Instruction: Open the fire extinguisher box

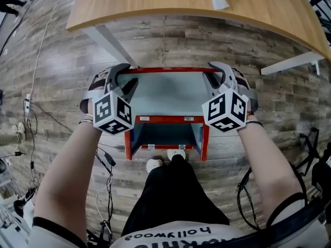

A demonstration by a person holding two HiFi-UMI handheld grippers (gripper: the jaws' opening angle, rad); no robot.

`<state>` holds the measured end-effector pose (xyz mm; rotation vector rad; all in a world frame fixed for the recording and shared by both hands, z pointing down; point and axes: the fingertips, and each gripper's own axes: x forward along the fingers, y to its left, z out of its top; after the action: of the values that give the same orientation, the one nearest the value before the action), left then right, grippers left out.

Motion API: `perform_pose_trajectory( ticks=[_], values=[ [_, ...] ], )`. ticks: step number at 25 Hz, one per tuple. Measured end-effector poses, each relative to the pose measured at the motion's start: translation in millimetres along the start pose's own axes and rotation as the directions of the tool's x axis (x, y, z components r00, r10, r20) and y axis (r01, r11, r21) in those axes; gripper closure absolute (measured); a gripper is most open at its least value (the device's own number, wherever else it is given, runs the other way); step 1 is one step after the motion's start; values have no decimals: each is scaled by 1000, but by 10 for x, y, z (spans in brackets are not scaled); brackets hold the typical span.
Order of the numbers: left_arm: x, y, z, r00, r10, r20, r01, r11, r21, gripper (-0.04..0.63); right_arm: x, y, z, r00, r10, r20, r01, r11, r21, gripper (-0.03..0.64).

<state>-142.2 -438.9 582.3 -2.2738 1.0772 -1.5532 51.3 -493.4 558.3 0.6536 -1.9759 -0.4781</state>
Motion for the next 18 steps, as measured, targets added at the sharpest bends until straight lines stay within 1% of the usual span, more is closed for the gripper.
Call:
perform_pose_trajectory(
  ticks=[5, 9, 11, 14, 18],
  values=[
    [-43, 3, 8, 1000, 7, 9, -7, 1000, 30, 417, -62, -8, 2, 1000, -11, -13, 10, 1000, -27, 522],
    [-63, 17, 6, 1000, 16, -7, -15, 998, 55, 417, -142, -24, -23, 999, -25, -27, 23, 998, -55, 522],
    [-91, 88, 14, 999, 46, -12, -45, 998, 53, 418, -192, -48, -34, 999, -34, -32, 33, 998, -45, 522],
    [-184, 193, 78, 995, 97, 10, -97, 995, 30, 418, -287, -76, -25, 998, -52, -27, 51, 999, -16, 522],
    [-371, 171, 146, 993, 111, 45, -112, 993, 30, 419, -421, -14, 3, 998, -50, -27, 49, 999, -12, 522]
  ],
)
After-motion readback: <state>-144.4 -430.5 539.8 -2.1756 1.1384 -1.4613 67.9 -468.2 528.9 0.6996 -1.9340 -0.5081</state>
